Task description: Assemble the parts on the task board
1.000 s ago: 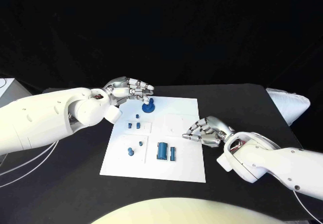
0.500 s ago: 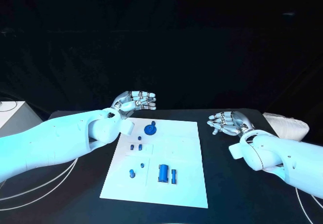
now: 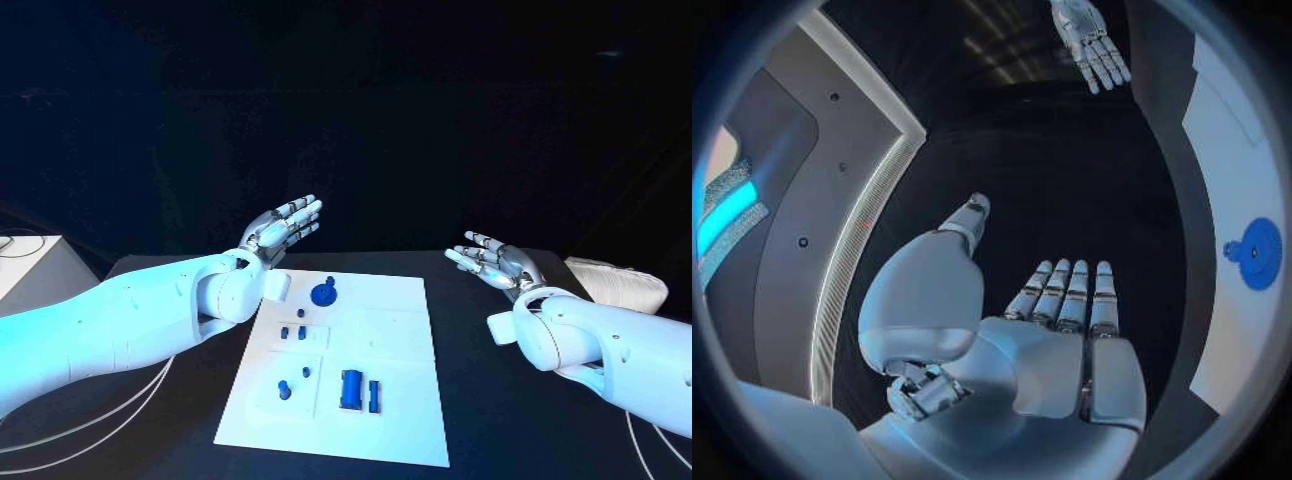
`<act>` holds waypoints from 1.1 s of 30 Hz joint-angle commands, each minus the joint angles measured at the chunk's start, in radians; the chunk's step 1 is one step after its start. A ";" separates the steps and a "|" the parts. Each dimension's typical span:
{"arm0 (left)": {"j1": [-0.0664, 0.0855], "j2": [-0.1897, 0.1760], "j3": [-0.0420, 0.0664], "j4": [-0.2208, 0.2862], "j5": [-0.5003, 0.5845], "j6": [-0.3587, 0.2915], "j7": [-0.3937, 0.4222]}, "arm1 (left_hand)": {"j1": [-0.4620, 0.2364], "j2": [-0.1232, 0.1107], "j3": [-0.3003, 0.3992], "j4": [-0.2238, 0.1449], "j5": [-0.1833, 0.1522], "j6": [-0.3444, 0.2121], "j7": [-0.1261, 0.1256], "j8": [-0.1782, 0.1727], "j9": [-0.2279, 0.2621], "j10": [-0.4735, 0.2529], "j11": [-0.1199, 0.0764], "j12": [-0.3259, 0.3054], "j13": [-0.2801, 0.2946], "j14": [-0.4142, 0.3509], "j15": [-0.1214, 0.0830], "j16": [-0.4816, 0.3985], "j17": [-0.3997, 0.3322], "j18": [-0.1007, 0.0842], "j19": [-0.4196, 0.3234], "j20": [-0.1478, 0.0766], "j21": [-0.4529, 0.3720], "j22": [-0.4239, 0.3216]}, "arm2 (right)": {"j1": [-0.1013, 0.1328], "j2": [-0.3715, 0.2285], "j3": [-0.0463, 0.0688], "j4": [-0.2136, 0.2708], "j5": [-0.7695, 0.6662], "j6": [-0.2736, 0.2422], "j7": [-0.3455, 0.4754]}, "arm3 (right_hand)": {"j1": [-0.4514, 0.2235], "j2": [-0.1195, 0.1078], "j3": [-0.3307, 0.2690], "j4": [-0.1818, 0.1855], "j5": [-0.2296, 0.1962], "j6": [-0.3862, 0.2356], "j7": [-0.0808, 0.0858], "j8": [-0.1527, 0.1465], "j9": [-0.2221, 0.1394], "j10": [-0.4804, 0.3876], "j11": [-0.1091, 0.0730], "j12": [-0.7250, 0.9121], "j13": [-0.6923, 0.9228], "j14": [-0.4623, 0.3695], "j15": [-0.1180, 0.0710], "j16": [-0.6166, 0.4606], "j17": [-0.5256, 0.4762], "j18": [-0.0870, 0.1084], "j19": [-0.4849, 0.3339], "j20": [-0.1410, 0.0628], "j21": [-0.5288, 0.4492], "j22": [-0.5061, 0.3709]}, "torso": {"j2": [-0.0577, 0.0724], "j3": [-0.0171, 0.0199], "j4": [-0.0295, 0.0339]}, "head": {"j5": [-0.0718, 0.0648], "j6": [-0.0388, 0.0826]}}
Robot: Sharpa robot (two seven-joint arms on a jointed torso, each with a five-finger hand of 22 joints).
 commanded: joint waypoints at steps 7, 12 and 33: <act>-0.048 -0.005 0.020 0.124 -0.019 -0.264 0.024 | -1.010 0.059 -0.156 -0.026 -0.071 -0.241 -0.054 -0.061 -0.069 -0.272 -0.049 -0.053 -0.017 -0.226 -0.042 -0.119 -0.045 -0.052 -0.194 -0.078 -0.108 -0.045 | -0.064 -0.017 0.081 0.186 0.220 -0.179 0.186 | -1.083 0.042 -0.075 -0.081 -0.025 -0.244 -0.051 -0.075 -0.058 -0.516 -0.035 -0.038 -0.064 -0.480 -0.022 -0.073 -0.153 -0.060 -0.440 -0.052 -0.021 -0.164 | -0.047 0.0044 0.0779 | -0.085 0.059; -0.078 -0.008 0.033 0.200 -0.028 -0.410 0.035 | -1.010 0.059 -0.156 -0.026 -0.071 -0.241 -0.054 -0.061 -0.069 -0.272 -0.049 -0.053 -0.017 -0.226 -0.042 -0.119 -0.045 -0.052 -0.194 -0.078 -0.108 -0.045 | -0.082 -0.022 0.104 0.237 0.272 -0.221 0.227 | -1.083 0.042 -0.075 -0.081 -0.025 -0.244 -0.051 -0.075 -0.058 -0.516 -0.035 -0.038 -0.064 -0.480 -0.022 -0.073 -0.153 -0.060 -0.440 -0.052 -0.021 -0.164 | -0.052 0.0049 0.0859 | -0.094 0.065; -0.111 -0.012 0.047 0.281 -0.037 -0.565 0.047 | -1.010 0.059 -0.156 -0.026 -0.071 -0.241 -0.054 -0.061 -0.069 -0.272 -0.049 -0.053 -0.017 -0.226 -0.042 -0.119 -0.045 -0.052 -0.194 -0.078 -0.108 -0.045 | -0.085 -0.023 0.108 0.244 0.280 -0.227 0.233 | -1.083 0.042 -0.075 -0.081 -0.025 -0.244 -0.051 -0.075 -0.058 -0.516 -0.035 -0.038 -0.064 -0.480 -0.022 -0.073 -0.153 -0.060 -0.440 -0.052 -0.021 -0.164 | -0.052 0.0049 0.0859 | -0.094 0.065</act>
